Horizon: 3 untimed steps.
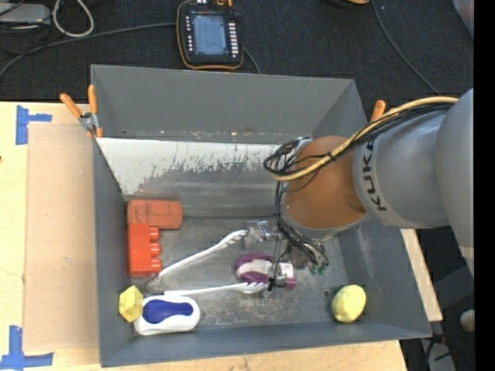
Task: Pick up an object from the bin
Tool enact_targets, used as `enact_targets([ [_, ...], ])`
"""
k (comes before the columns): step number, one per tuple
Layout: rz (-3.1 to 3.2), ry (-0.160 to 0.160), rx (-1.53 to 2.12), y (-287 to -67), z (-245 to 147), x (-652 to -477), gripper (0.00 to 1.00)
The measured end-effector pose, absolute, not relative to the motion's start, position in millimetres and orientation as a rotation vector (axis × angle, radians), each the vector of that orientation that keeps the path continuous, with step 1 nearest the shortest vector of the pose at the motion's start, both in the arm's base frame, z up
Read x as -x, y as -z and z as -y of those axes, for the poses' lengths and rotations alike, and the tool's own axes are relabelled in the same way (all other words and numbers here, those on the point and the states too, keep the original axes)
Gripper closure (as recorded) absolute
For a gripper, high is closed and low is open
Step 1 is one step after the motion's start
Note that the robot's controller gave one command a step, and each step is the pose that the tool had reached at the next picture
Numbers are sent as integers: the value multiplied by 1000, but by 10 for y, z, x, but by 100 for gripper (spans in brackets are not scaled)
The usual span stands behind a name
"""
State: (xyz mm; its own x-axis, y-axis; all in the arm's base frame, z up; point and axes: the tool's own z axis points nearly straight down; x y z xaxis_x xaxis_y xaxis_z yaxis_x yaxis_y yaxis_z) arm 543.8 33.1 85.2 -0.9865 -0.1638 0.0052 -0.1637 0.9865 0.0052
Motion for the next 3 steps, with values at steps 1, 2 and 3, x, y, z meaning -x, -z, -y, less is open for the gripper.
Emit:
enact_targets([
  [1, 3127, 7, -302, -791, -162, -5181, 0],
  [2, 3043, 6, -771, -735, -172, -5066, 0],
  [3, 3107, 6, -384, -692, 57, -4911, 100],
])
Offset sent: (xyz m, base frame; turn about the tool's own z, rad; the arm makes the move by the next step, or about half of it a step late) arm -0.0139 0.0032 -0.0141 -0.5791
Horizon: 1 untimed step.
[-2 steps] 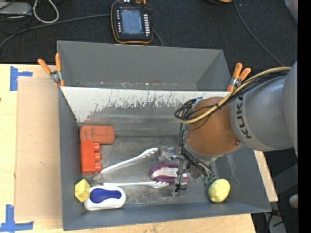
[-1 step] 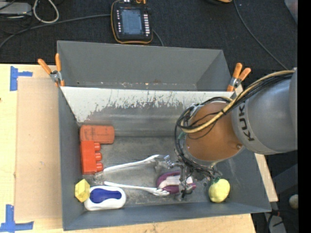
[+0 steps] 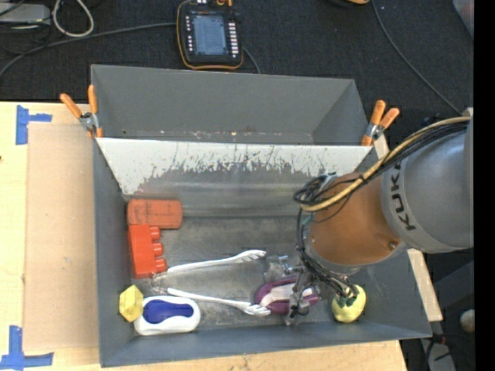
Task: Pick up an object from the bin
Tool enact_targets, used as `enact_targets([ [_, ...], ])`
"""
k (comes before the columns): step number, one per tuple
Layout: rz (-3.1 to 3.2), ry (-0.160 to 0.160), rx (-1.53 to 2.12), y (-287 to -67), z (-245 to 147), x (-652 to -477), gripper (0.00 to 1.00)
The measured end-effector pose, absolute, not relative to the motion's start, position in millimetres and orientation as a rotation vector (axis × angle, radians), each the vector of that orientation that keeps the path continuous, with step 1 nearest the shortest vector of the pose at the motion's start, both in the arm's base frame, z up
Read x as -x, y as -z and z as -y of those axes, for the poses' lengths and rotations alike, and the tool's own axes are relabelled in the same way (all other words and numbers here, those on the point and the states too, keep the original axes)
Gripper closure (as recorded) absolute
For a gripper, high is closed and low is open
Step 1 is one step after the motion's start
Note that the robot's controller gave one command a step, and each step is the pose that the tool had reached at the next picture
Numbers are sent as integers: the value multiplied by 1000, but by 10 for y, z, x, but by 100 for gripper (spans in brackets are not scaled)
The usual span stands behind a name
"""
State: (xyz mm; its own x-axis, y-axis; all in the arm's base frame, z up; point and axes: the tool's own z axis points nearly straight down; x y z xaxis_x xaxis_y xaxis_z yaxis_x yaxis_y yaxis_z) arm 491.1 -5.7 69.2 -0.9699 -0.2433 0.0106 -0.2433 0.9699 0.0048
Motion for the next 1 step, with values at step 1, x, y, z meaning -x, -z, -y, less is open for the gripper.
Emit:
enact_targets([
  [1, 3107, 5, -385, -692, 57, -4910, 100],
])
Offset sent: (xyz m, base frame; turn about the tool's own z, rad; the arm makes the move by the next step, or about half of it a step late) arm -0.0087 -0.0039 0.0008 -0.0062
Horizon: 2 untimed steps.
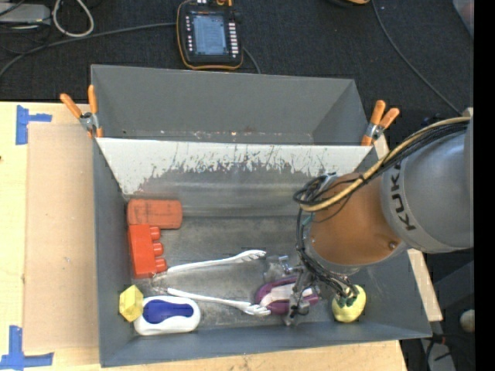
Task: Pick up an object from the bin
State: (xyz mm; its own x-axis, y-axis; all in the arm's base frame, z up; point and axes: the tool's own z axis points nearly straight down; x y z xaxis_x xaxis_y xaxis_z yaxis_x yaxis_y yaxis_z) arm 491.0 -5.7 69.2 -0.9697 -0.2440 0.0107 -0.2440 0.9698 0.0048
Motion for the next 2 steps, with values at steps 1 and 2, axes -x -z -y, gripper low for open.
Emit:
enact_targets([
  [1, 3119, 6, -391, -710, 84, -4857, 100],
  [2, 3106, 6, -396, -845, 56, -4808, 100],
])
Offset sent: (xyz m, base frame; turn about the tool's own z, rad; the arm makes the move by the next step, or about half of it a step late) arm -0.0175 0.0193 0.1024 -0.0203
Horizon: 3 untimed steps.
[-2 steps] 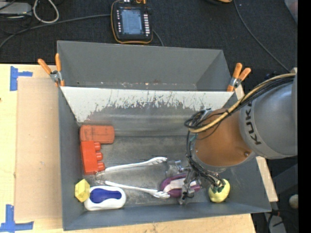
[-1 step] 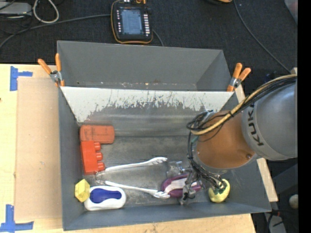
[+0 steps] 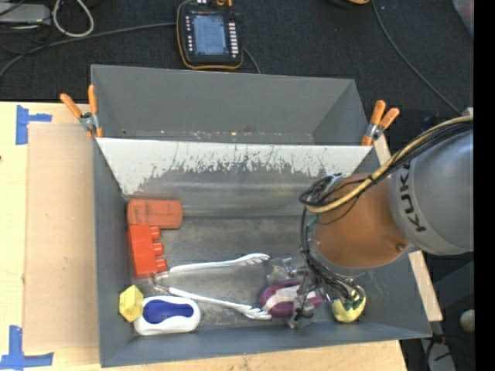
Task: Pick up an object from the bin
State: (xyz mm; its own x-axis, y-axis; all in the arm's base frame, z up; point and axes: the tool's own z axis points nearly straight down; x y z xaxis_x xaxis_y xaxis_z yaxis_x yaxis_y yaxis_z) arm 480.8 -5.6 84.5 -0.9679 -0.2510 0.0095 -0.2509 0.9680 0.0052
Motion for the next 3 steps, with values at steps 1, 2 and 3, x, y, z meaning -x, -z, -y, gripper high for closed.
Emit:
enact_targets([
  [1, 3117, 5, -339, -1060, 270, -5069, 100],
  [2, 3116, 10, -364, -699, 204, -4874, 100],
  [3, 3116, 10, -364, -700, 204, -4874, 100],
])
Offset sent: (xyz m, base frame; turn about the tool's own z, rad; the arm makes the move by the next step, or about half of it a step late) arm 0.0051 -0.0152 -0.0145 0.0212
